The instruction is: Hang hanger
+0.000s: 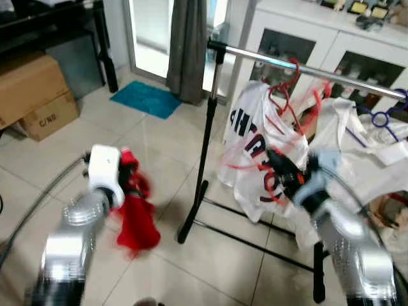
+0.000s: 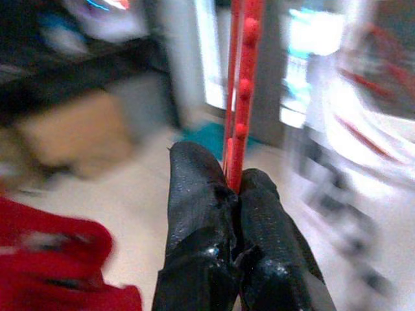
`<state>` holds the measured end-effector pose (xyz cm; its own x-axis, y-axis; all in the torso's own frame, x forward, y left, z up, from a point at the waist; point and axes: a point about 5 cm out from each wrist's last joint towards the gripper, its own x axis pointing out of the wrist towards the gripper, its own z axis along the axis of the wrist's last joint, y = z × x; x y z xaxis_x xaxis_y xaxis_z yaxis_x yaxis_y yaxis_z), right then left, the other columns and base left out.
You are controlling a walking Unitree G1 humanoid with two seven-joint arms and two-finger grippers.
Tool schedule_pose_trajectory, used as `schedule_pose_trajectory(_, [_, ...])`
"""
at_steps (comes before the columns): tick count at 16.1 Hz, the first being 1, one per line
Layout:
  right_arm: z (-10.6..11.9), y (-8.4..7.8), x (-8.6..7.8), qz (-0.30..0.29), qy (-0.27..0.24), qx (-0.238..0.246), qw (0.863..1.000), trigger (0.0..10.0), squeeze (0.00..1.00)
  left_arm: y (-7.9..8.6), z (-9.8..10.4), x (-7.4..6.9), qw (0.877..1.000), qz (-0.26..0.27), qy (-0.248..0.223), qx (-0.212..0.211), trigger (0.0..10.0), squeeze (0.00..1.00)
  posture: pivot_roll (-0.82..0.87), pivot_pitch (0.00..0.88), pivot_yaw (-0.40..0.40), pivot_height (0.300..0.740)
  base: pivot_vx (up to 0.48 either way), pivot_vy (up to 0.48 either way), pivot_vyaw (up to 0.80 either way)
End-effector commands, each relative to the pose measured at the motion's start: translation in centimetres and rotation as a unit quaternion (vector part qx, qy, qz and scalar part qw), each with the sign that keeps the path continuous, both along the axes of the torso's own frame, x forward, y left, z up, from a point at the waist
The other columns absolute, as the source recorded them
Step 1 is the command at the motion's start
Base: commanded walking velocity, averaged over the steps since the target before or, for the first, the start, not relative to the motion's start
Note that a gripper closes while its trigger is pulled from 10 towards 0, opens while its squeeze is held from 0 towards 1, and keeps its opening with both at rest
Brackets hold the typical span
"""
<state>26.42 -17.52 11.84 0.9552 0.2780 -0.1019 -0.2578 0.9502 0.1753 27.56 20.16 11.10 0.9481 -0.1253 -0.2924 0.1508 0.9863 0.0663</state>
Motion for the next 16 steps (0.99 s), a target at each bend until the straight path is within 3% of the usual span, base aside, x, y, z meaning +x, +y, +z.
schedule_pose_trajectory(1, [0.0,-1.0,-0.2,-0.046,0.001,-0.031,0.998,10.0,0.00,-1.1,1.0,-0.2,0.999,-0.021,-0.027,-0.008,10.0,0.00,-0.06,0.000,-0.082,0.740,0.000,0.000,-0.80])
schedule_pose_trajectory(2, [-0.2,-2.0,-0.8,-0.089,-0.007,-0.051,0.995,10.0,0.00,-2.0,0.4,-0.8,0.999,-0.026,-0.027,-0.035,10.0,0.00,-0.06,0.000,-0.081,0.740,0.000,0.000,-0.80])
schedule_pose_trajectory(4, [0.2,-2.7,-1.3,-0.114,-0.021,-0.049,0.992,10.0,0.00,-2.6,-0.5,-1.4,0.999,-0.007,-0.022,-0.042,10.0,0.00,-0.08,0.000,-0.070,0.740,0.000,0.000,-0.80])
schedule_pose_trajectory(5, [0.1,-2.9,-1.5,-0.121,-0.024,-0.063,0.990,10.0,0.00,-2.5,-1.2,-2.0,0.999,0.011,-0.013,-0.037,10.0,0.04,-0.08,0.000,-0.067,0.740,0.000,0.000,-0.80])
schedule_pose_trajectory(6, [-0.1,-3.0,-1.5,-0.134,-0.017,-0.051,0.990,10.0,0.00,-1.7,-1.7,-2.9,0.999,0.050,-0.012,0.000,10.0,0.00,-0.08,0.000,-0.085,0.740,0.000,0.000,-0.80])
schedule_pose_trajectory(7, [0.3,-3.0,-1.5,-0.128,-0.015,-0.044,0.991,10.0,0.00,-1.8,-1.4,-3.4,0.998,0.054,-0.017,0.014,10.0,0.00,-0.06,0.000,-0.116,0.740,0.000,0.000,-0.80])
schedule_pose_trajectory(8, [0.5,-2.9,-1.4,-0.122,-0.016,-0.046,0.991,10.0,0.00,-2.0,-1.1,-3.5,0.998,0.049,-0.022,0.016,10.0,0.00,-0.06,0.000,-0.116,0.740,0.000,0.000,-0.80])
schedule_pose_trajectory(9, [1.1,-2.6,-0.7,-0.093,-0.016,-0.040,0.995,10.0,0.00,-3.4,0.3,-3.2,0.998,-0.010,-0.051,0.018,10.0,0.00,-0.07,0.000,-0.151,0.740,0.000,0.000,-0.80])
schedule_pose_trajectory(11, [0.6,-2.8,0.0,-0.114,-0.004,-0.040,0.993,10.0,0.00,-3.6,0.0,-2.7,0.998,-0.015,-0.050,0.018,10.0,0.00,-0.08,0.000,-0.155,0.740,0.000,0.000,-0.80])
schedule_pose_trajectory(13, [1.0,-2.6,-1.1,-0.109,-0.010,-0.040,0.993,10.0,0.00,-3.8,0.5,-3.1,0.999,0.004,-0.045,-0.011,10.0,0.00,-0.10,0.000,-0.127,0.740,0.000,0.000,-0.80])
schedule_pose_trajectory(16, [1.1,-2.8,-2.1,-0.133,-0.008,-0.035,0.991,10.0,0.00,-4.1,0.9,-2.1,0.999,0.005,-0.045,-0.017,10.0,0.00,-0.12,0.000,-0.087,0.740,0.000,0.000,-0.80])
